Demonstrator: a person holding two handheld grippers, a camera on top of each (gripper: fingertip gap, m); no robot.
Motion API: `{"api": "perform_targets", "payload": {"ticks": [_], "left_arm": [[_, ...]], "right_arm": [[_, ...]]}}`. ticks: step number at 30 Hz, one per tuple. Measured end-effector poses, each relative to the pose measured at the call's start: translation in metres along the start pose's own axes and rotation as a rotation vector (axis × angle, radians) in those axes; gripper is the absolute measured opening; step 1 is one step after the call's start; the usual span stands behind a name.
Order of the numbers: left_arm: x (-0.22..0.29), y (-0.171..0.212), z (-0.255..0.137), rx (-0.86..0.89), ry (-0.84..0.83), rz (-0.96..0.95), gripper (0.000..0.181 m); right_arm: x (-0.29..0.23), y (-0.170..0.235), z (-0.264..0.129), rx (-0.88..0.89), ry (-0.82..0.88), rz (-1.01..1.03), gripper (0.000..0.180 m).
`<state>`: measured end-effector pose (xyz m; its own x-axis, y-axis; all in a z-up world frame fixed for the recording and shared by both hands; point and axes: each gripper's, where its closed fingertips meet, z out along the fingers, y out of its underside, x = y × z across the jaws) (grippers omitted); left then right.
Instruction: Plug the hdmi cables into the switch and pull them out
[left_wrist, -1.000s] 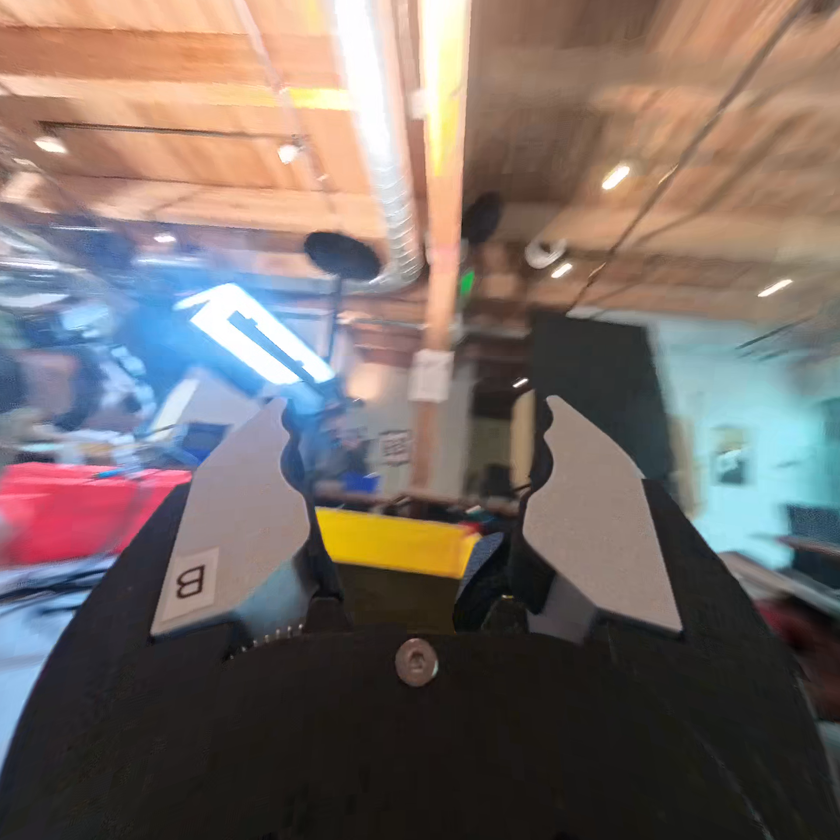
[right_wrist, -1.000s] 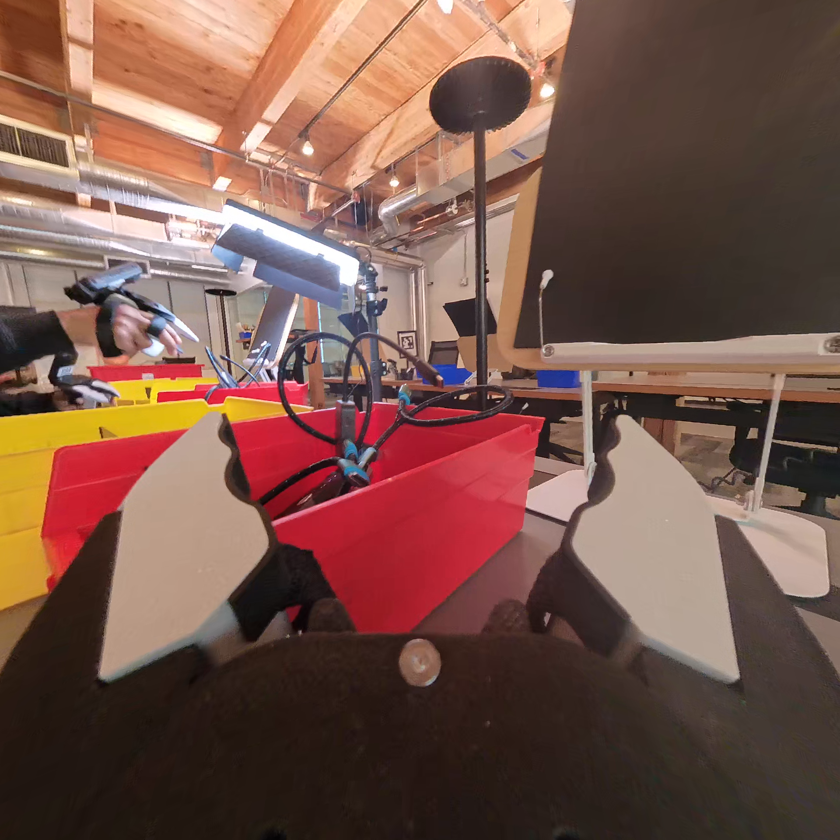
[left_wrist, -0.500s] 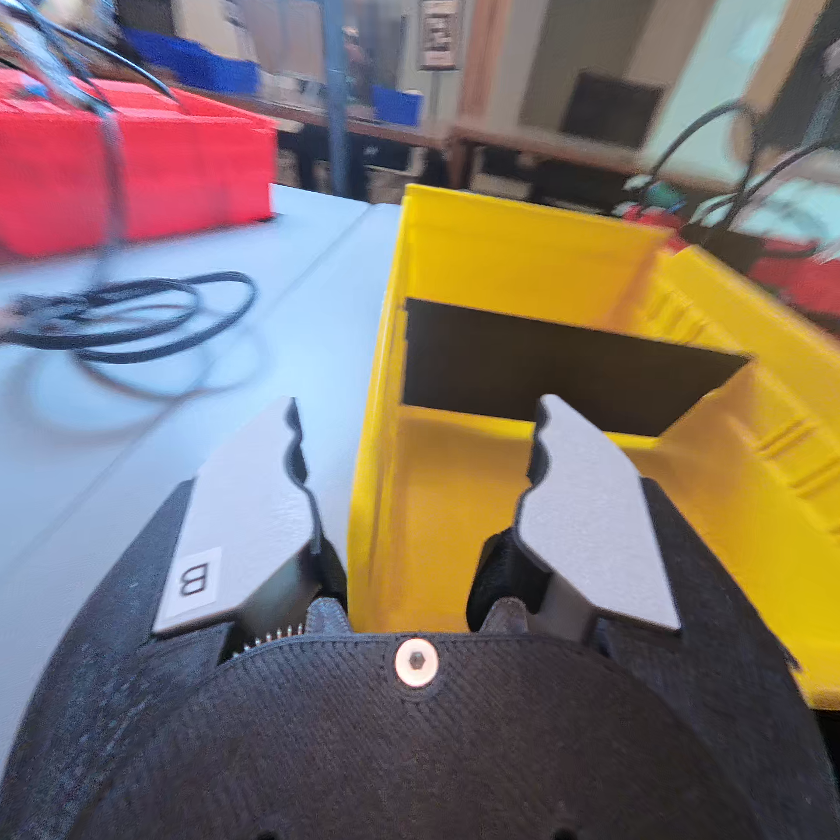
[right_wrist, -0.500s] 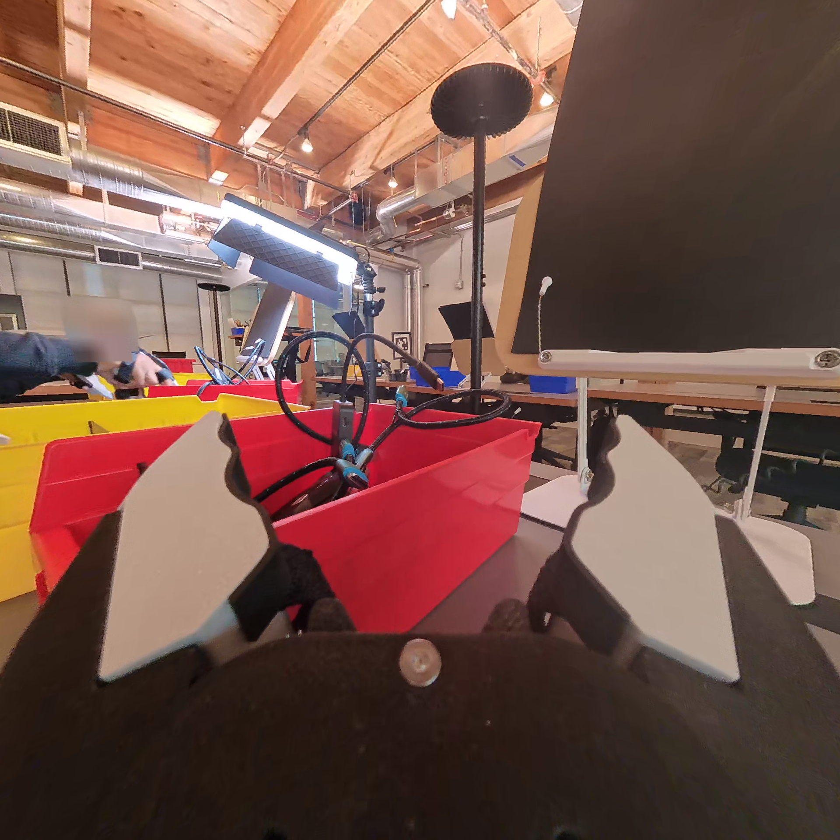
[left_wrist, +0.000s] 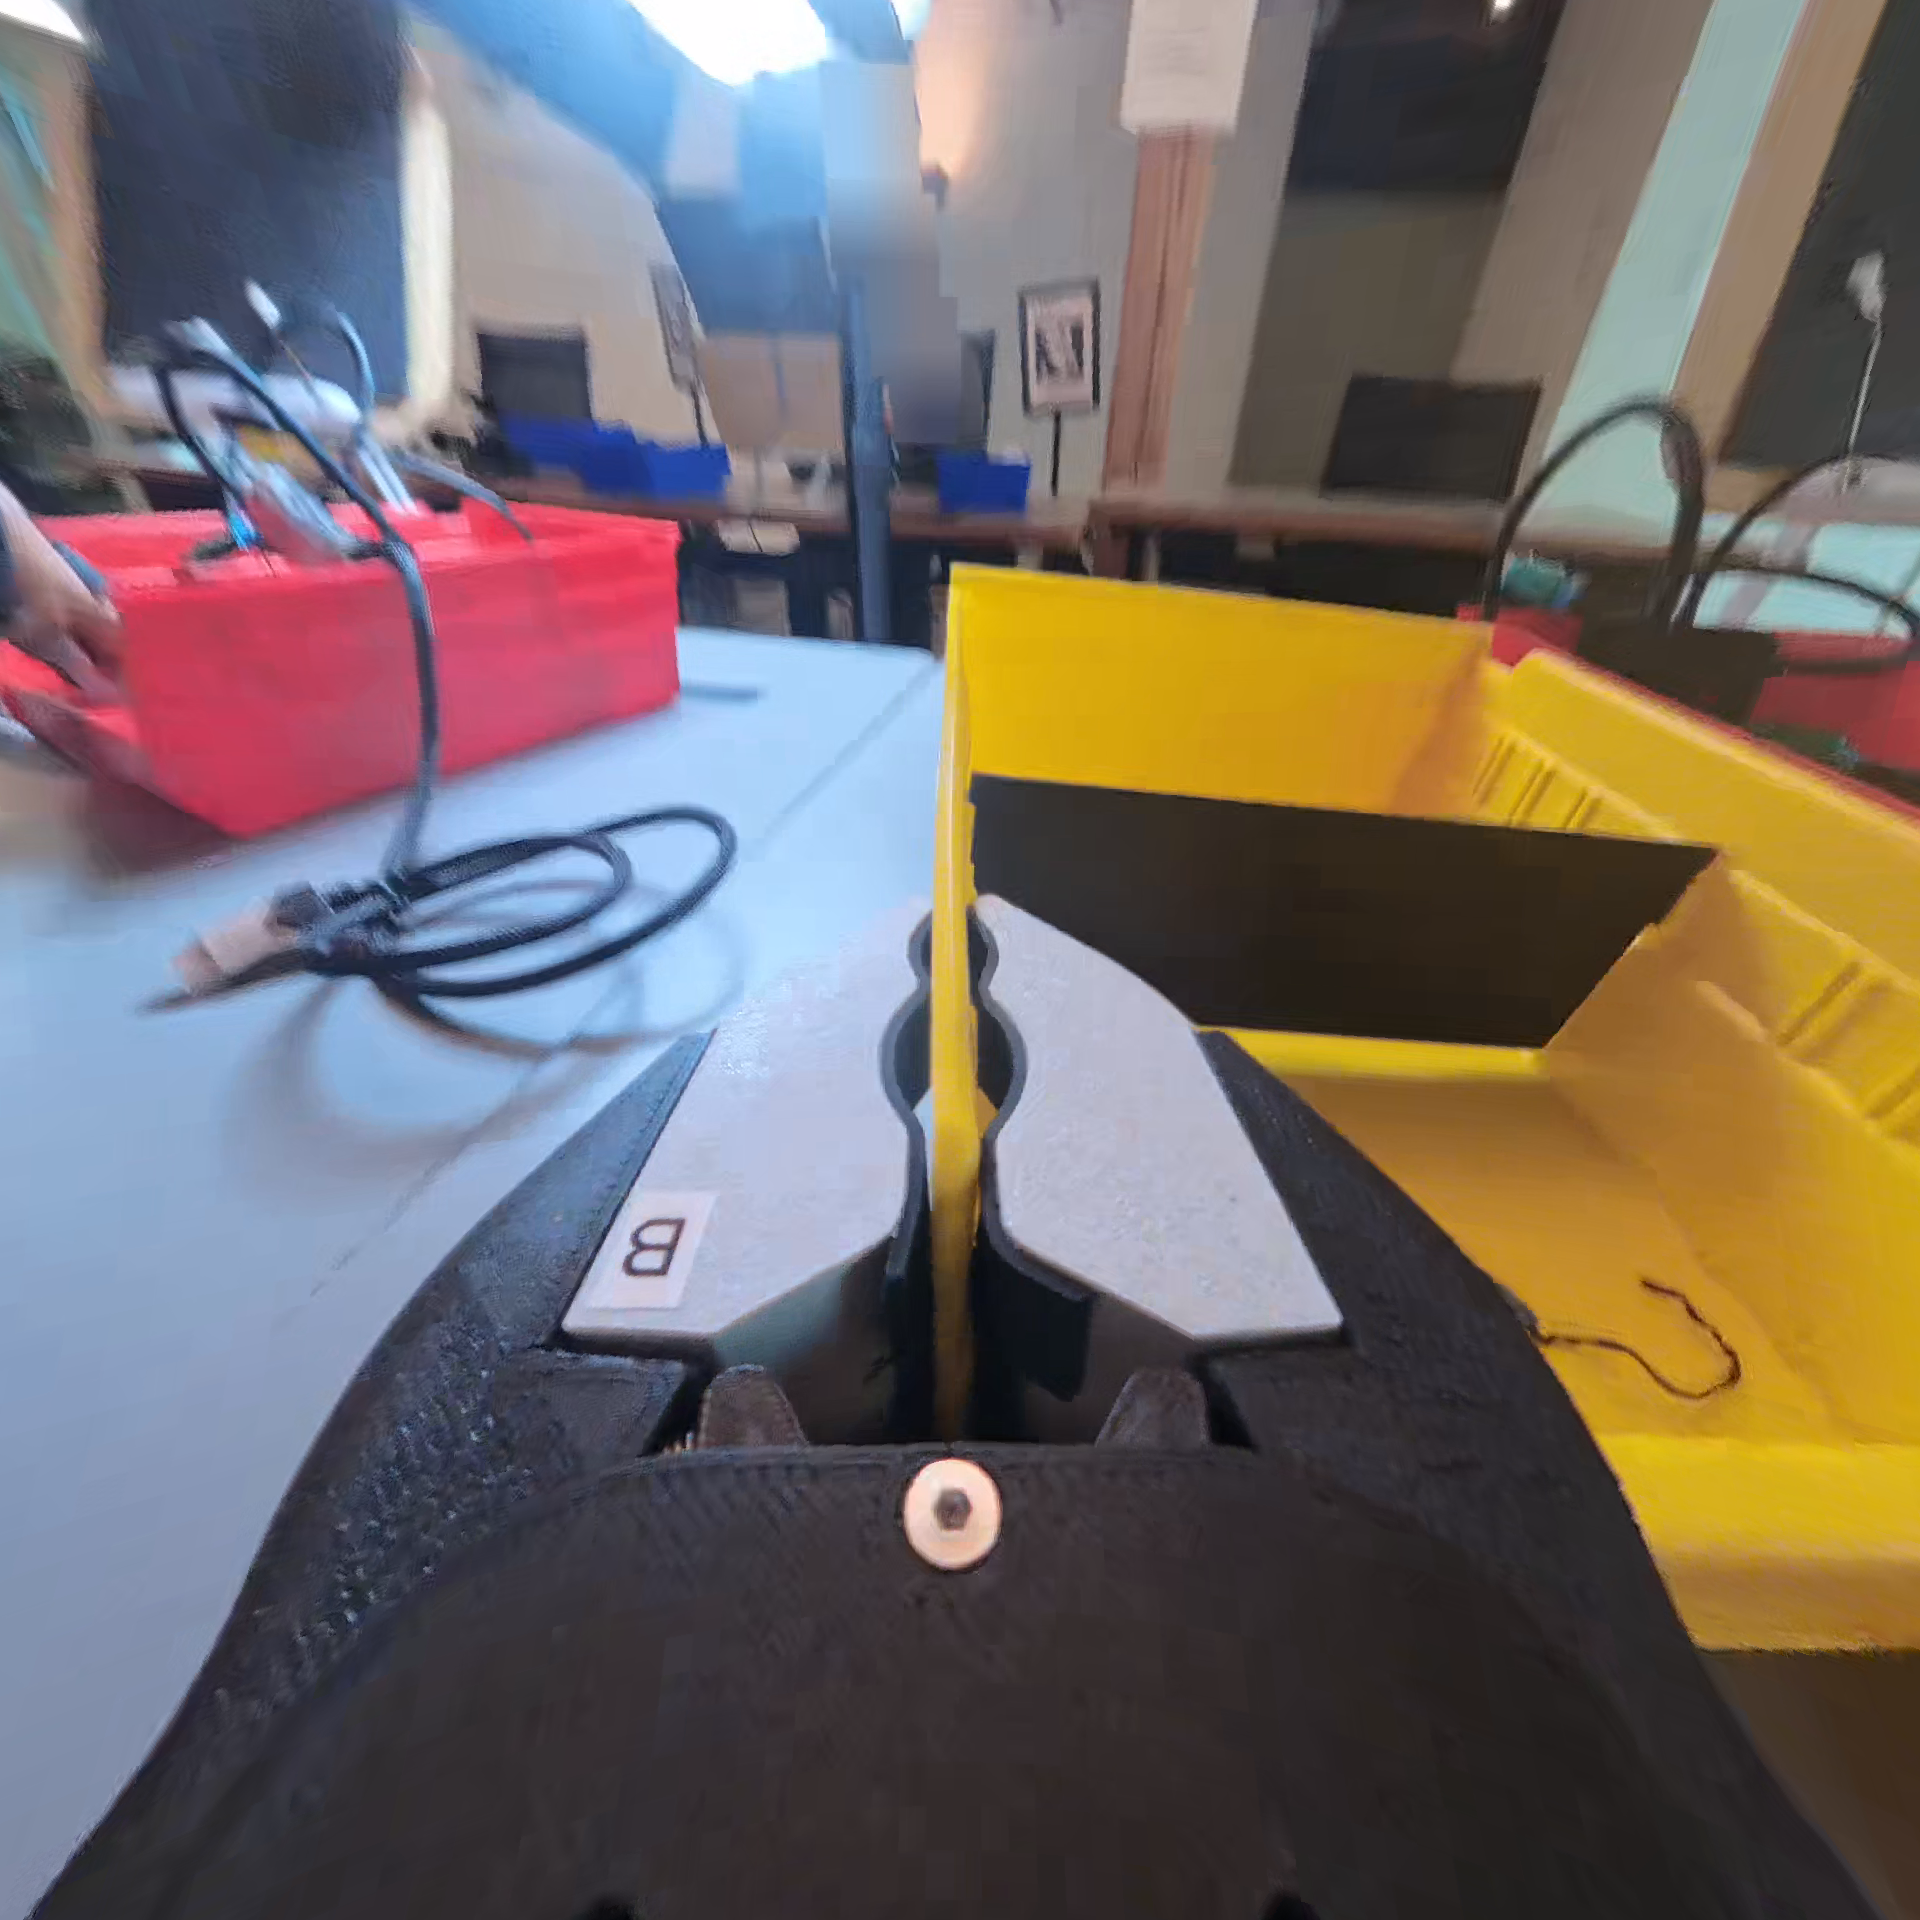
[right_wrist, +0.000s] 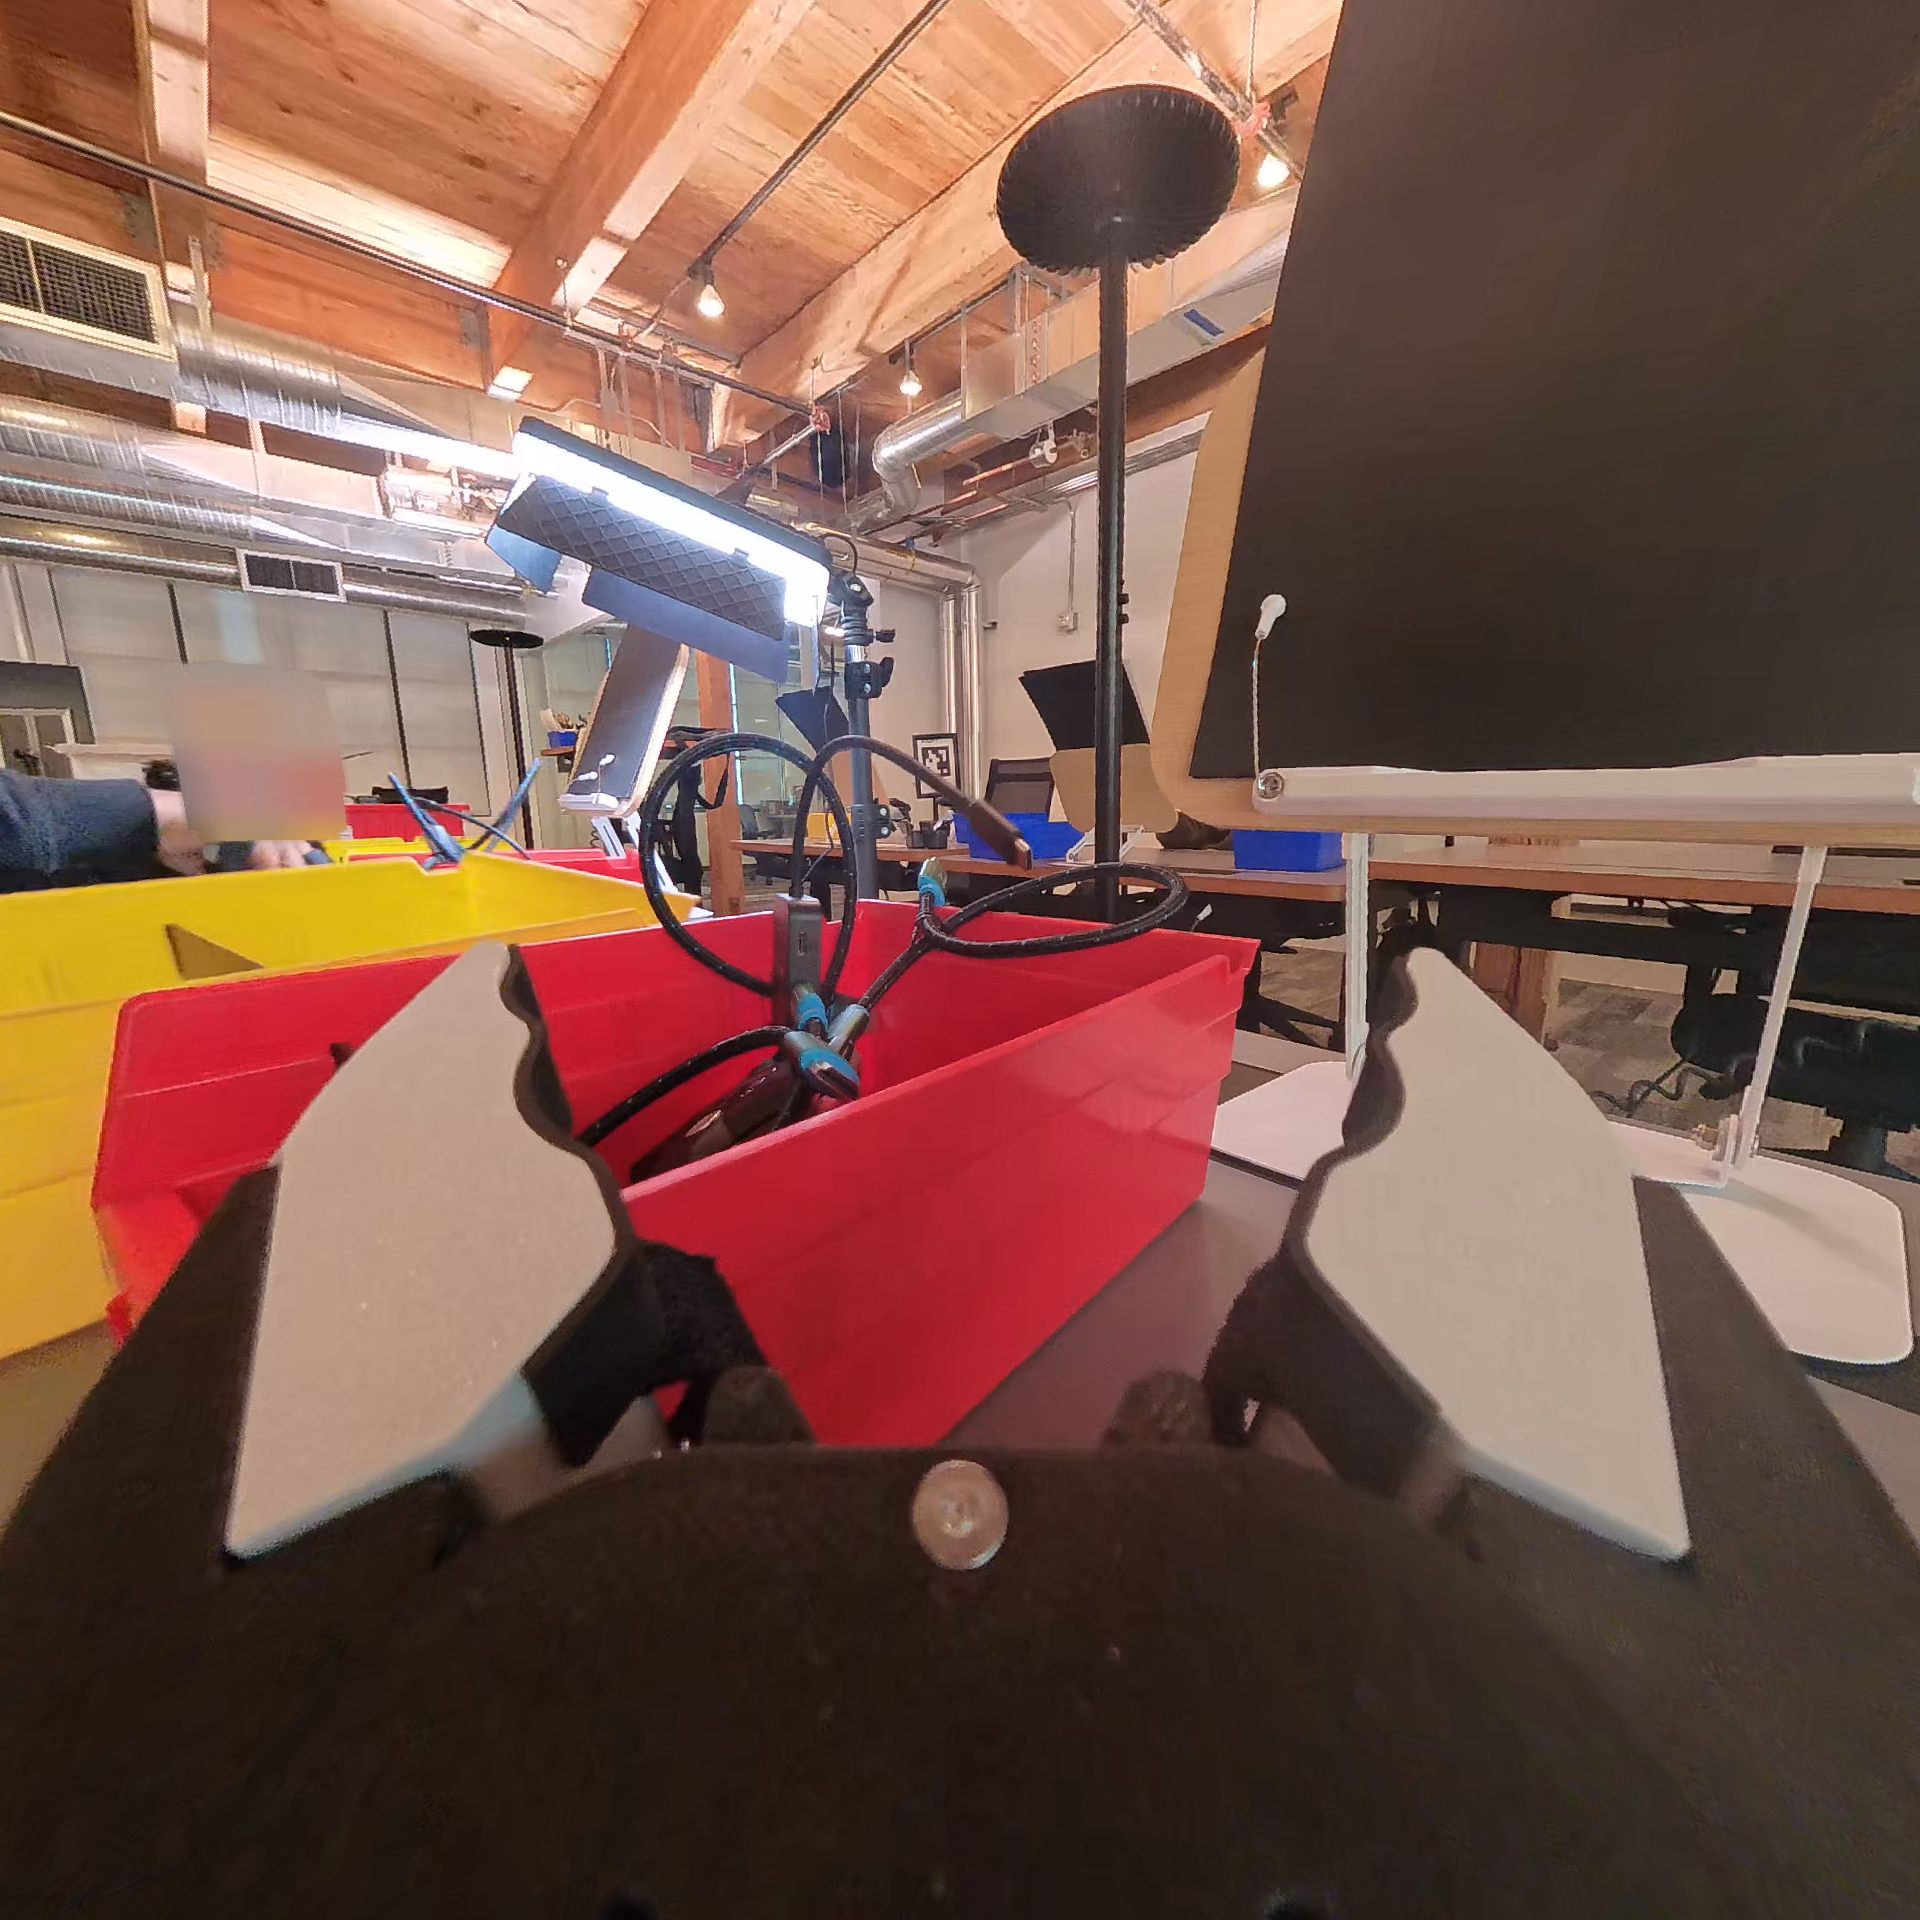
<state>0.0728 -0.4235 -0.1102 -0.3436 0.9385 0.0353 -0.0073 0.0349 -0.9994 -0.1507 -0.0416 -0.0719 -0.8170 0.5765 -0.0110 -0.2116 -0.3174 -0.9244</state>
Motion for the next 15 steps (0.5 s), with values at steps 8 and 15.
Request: {"api": "perform_targets", "payload": {"ticks": [8, 15], "left_arm": [[-0.017, -0.043, -0.033, 0.287, -0.199, 0.152, 0.0], [-0.022, -0.043, -0.035, 0.292, -0.227, 0.165, 0.001]], "right_arm": [[0.003, -0.004, -0.002, 0.02, 0.019, -0.018, 0.145], [-0.03, -0.098, -0.031, 0.421, 0.119, -0.306, 0.118]]}}
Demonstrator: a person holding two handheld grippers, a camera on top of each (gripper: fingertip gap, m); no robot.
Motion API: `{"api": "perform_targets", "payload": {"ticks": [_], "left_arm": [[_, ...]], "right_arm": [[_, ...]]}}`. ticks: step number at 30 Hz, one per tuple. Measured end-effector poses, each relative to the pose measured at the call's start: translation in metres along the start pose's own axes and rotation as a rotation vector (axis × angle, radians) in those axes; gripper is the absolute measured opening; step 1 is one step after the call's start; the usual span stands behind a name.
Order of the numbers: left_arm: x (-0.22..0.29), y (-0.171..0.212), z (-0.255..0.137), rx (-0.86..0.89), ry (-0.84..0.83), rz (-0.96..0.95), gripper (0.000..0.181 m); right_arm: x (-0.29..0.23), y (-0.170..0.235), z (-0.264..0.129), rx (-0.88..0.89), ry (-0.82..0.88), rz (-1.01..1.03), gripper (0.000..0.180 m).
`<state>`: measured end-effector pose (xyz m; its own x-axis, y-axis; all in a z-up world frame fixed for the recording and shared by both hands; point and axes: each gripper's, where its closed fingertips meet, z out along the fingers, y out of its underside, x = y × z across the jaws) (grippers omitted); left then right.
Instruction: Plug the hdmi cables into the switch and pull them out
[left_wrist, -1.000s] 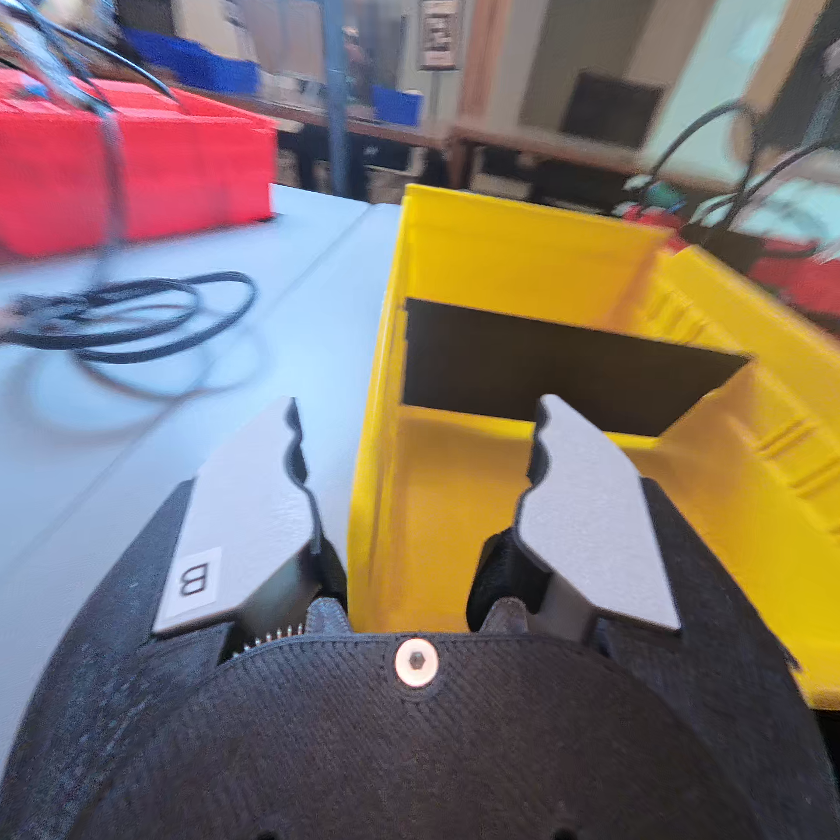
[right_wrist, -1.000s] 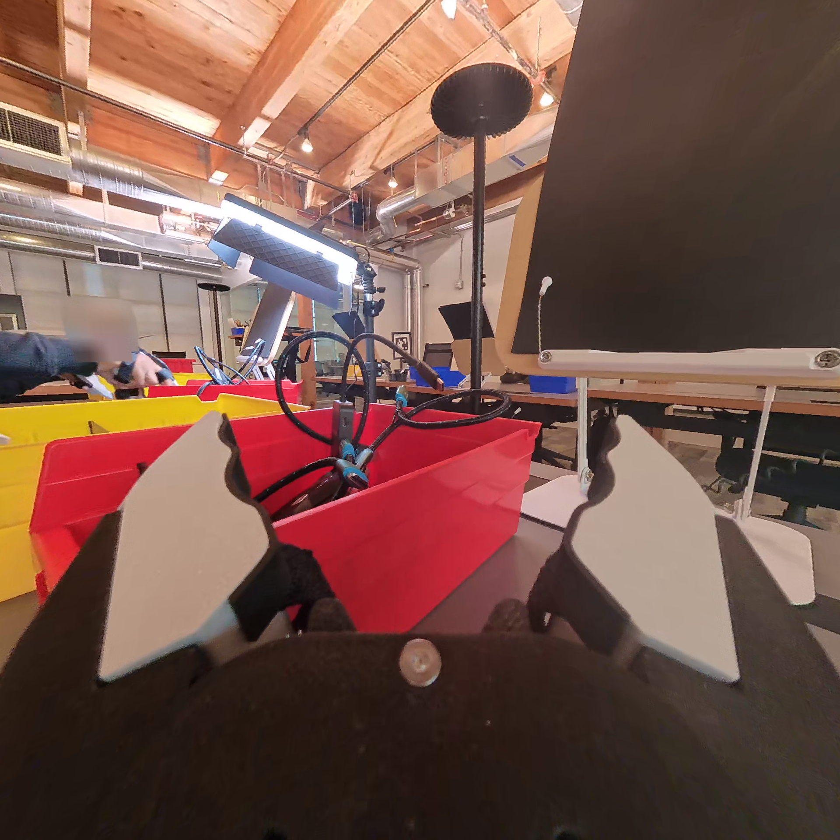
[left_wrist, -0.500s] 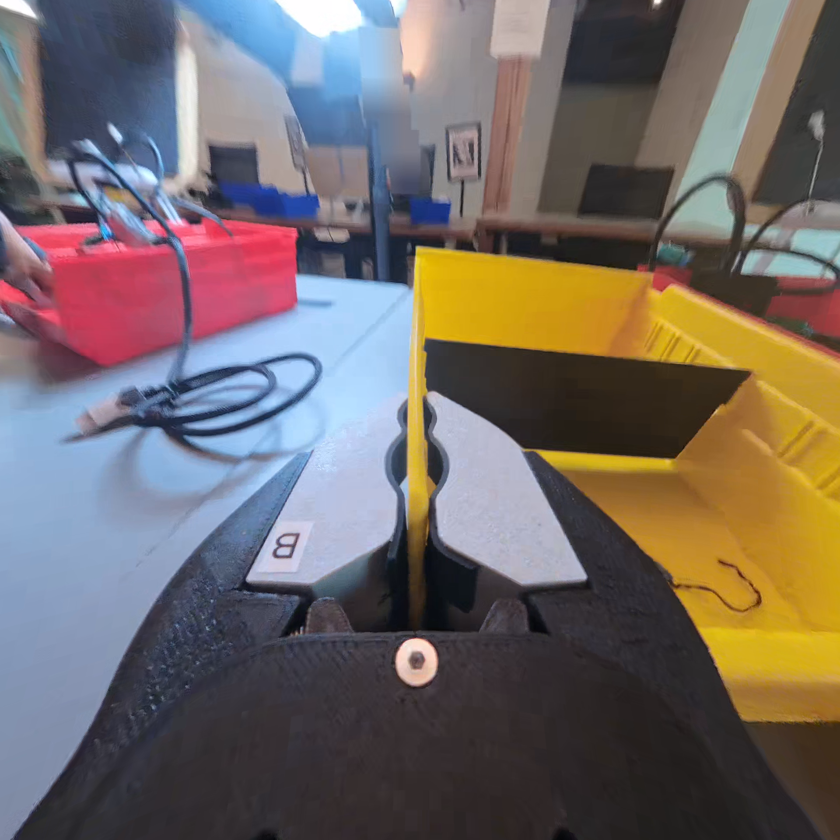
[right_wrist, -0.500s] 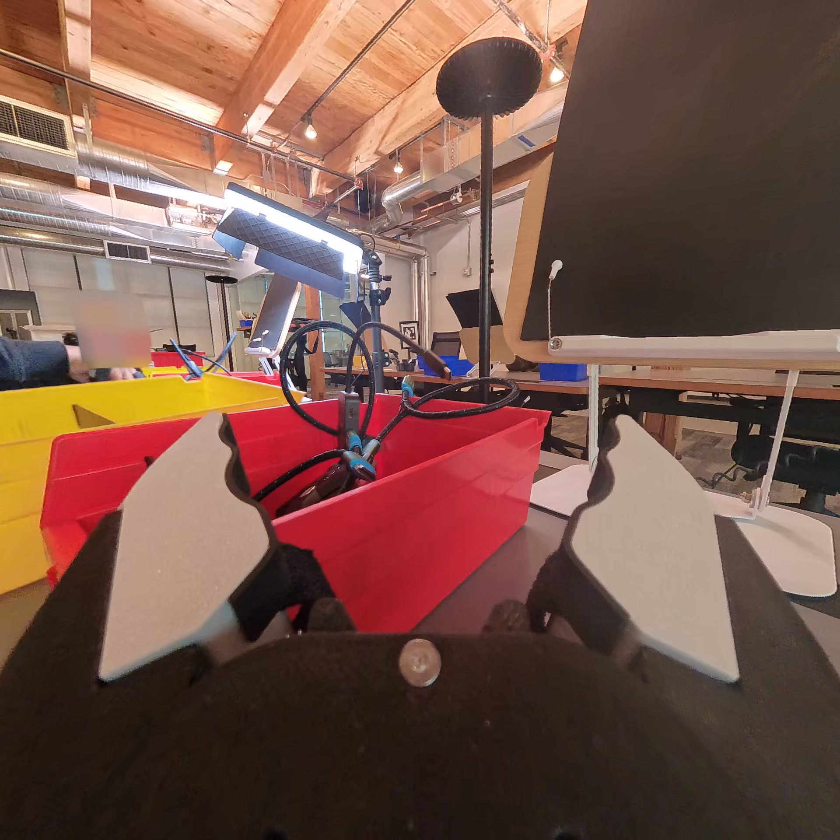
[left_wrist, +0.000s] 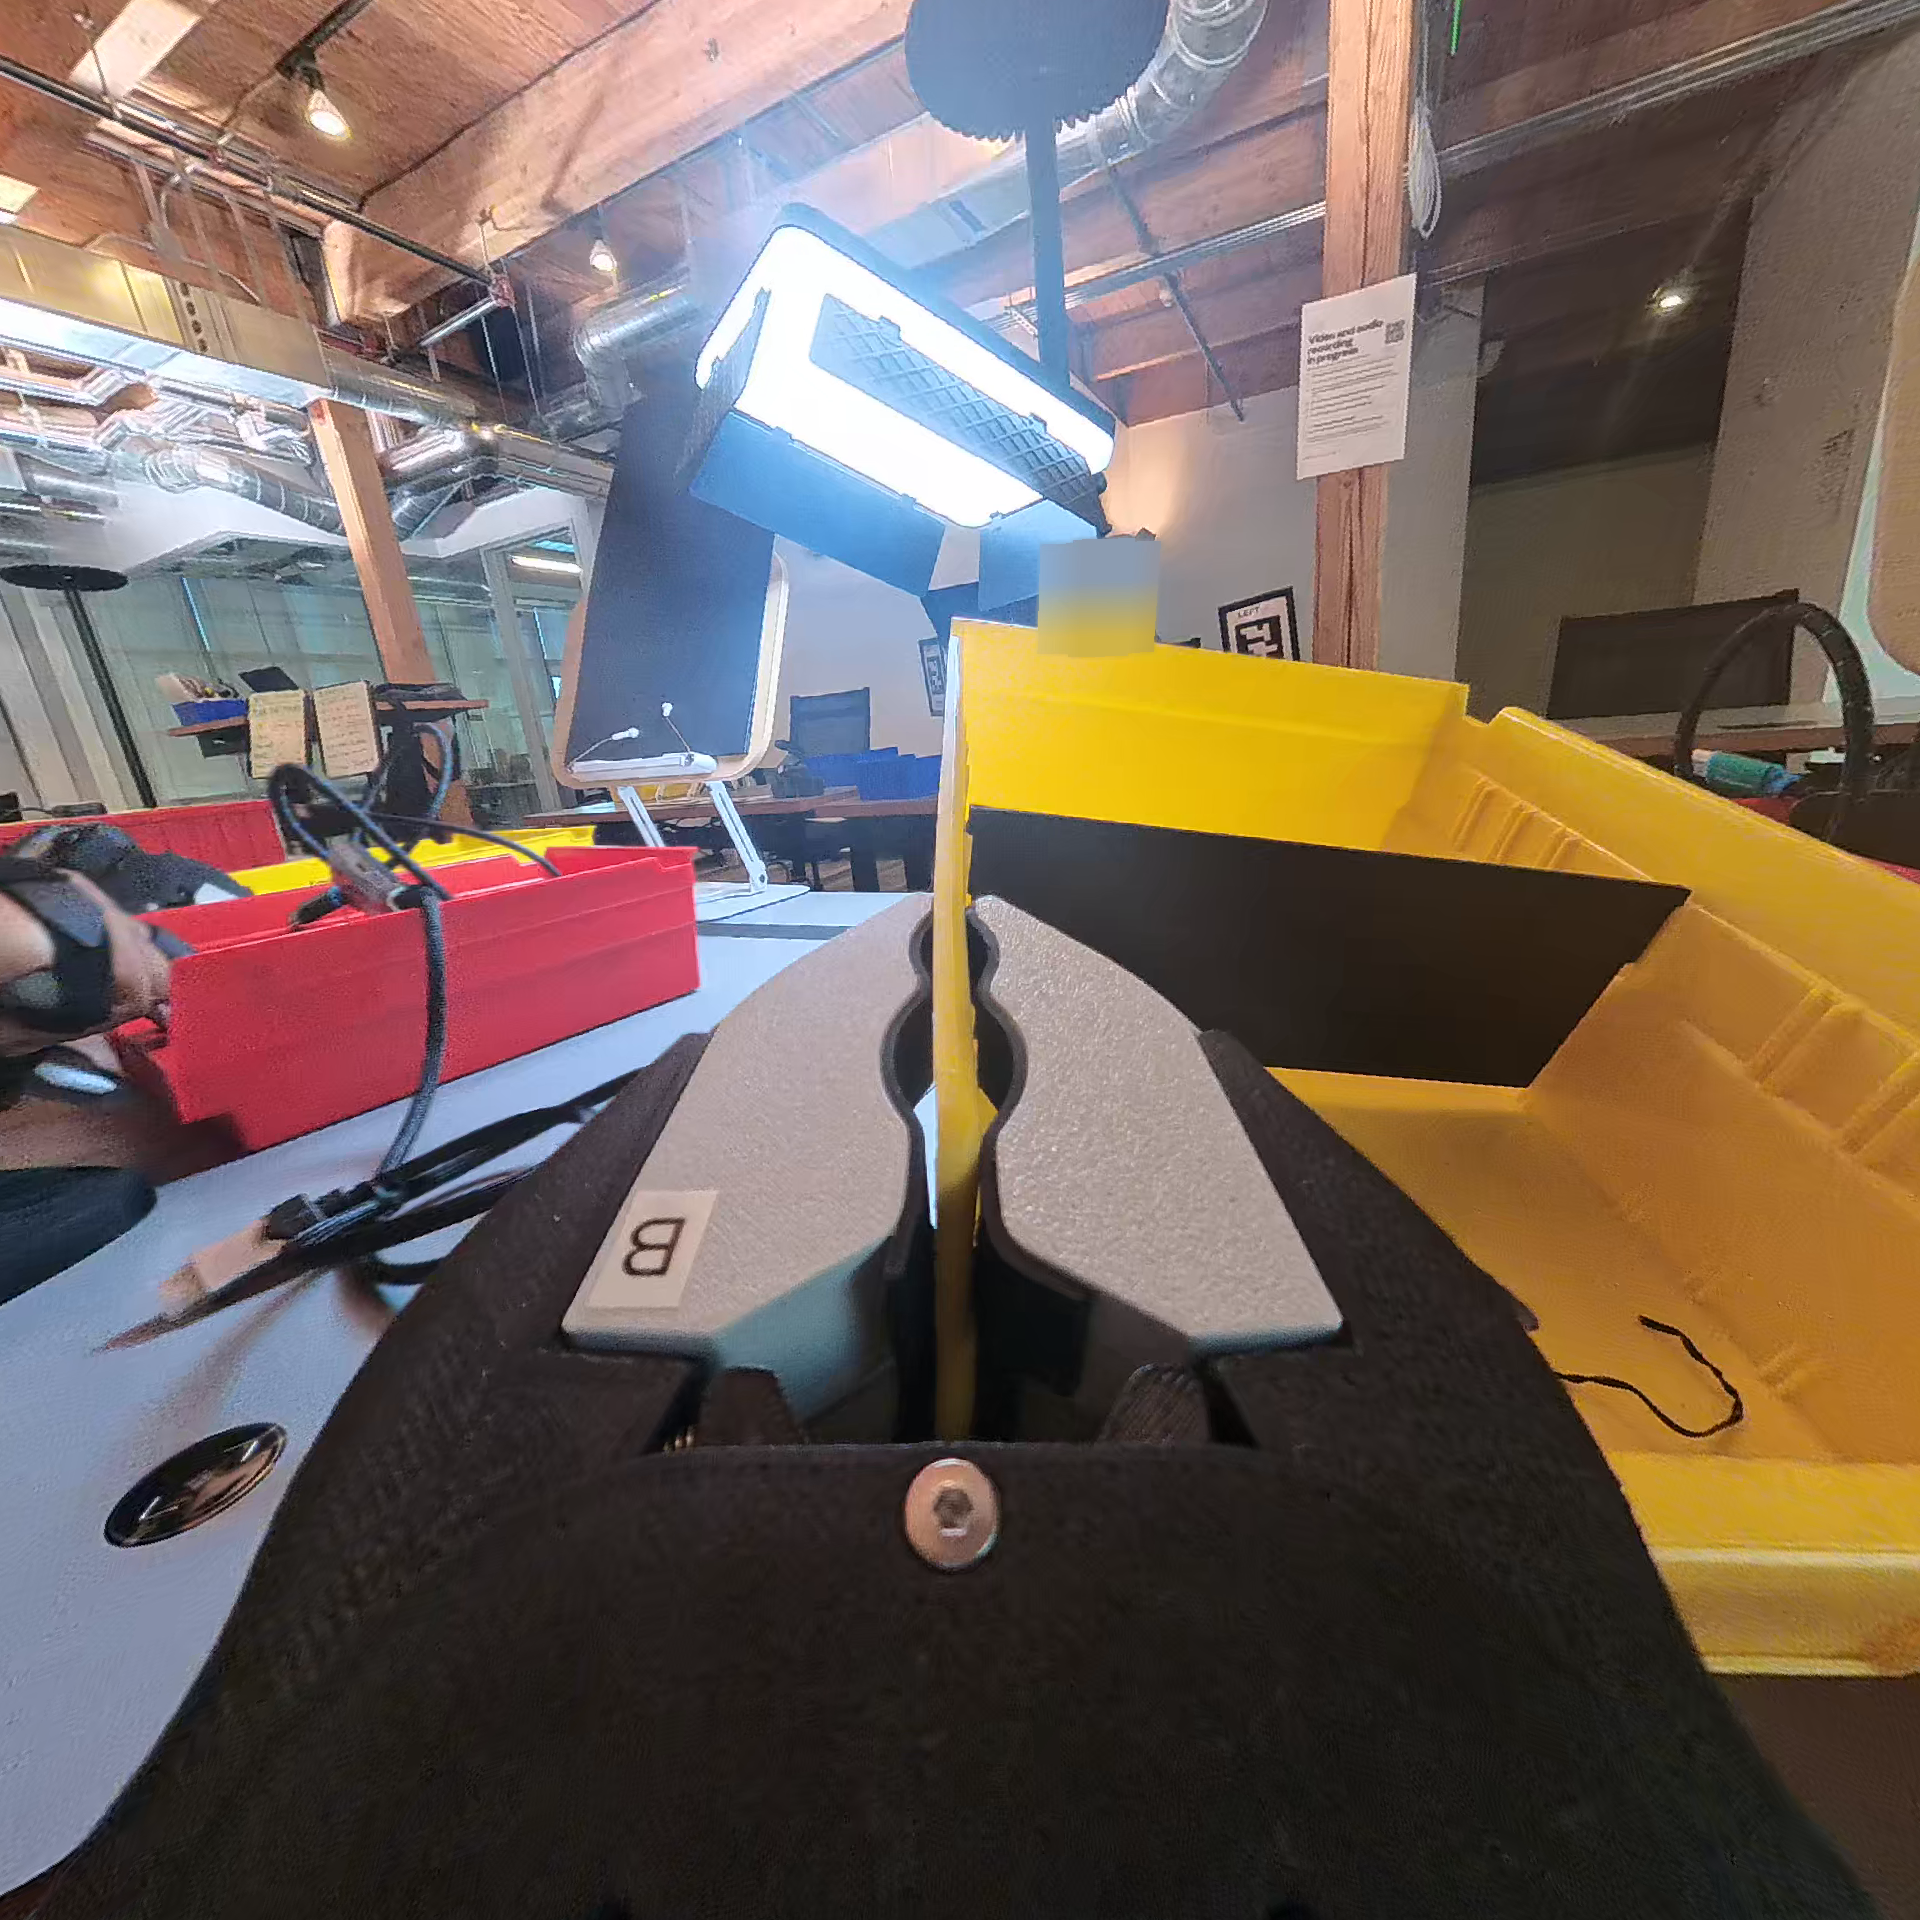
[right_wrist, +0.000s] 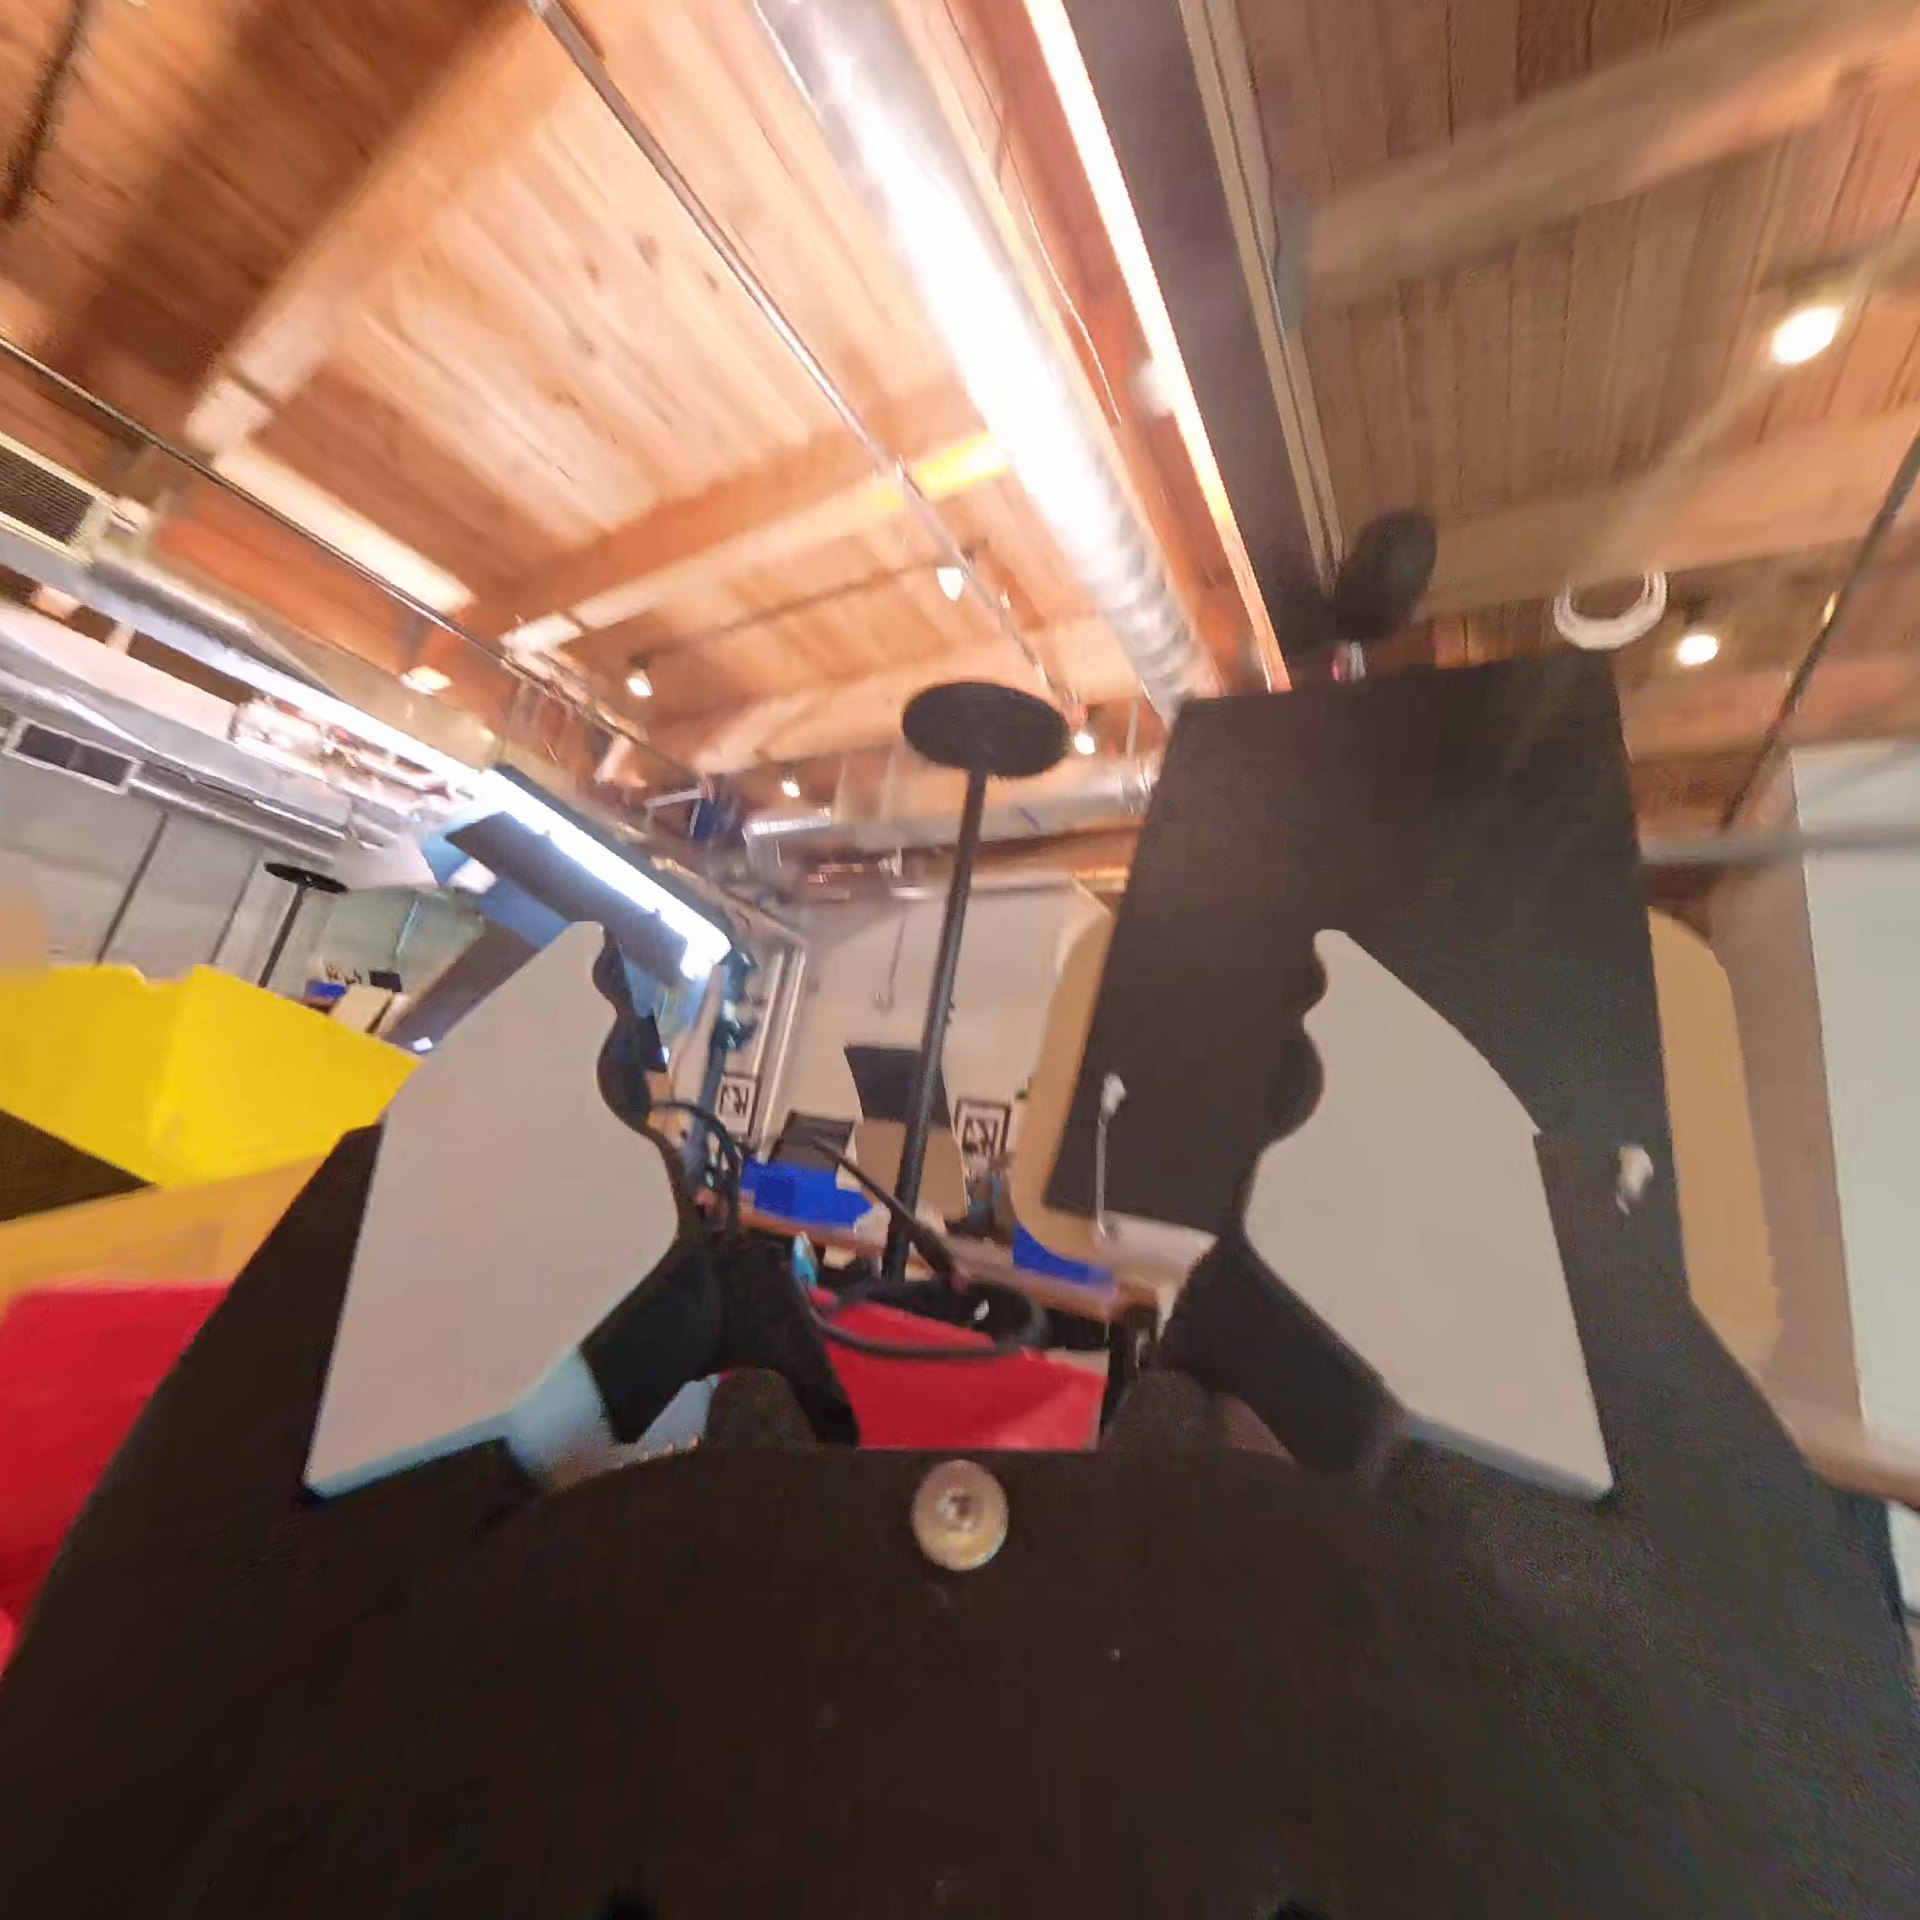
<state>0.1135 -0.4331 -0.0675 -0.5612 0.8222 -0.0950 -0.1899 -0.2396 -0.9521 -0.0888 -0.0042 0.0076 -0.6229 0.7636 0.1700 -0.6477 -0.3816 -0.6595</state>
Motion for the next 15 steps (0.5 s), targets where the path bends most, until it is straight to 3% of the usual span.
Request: {"api": "perform_targets", "payload": {"ticks": [5, 7, 9, 12, 15], "left_arm": [[-0.002, -0.001, -0.001, 0.006, -0.012, 0.01, 0.001], [-0.002, -0.001, -0.001, 0.005, -0.013, 0.011, 0.0], [-0.002, 0.0, -0.001, 0.001, -0.015, 0.013, 0.001], [-0.003, -0.001, -0.001, 0.003, -0.019, 0.016, 0.0], [-0.004, 0.0, -0.001, -0.001, -0.024, 0.016, 0.0]], "right_arm": [[-0.102, -0.074, 0.01, 0.17, -0.2, 0.05, 0.104], [-0.159, -0.078, 0.0, 0.113, -0.371, 0.177, 0.068], [-0.21, -0.043, -0.01, -0.159, -0.488, 0.305, 0.045], [-0.249, 0.032, -0.025, -0.598, -0.484, 0.291, 0.043], [-0.272, 0.063, -0.032, -0.786, -0.551, 0.164, 0.048]]}}
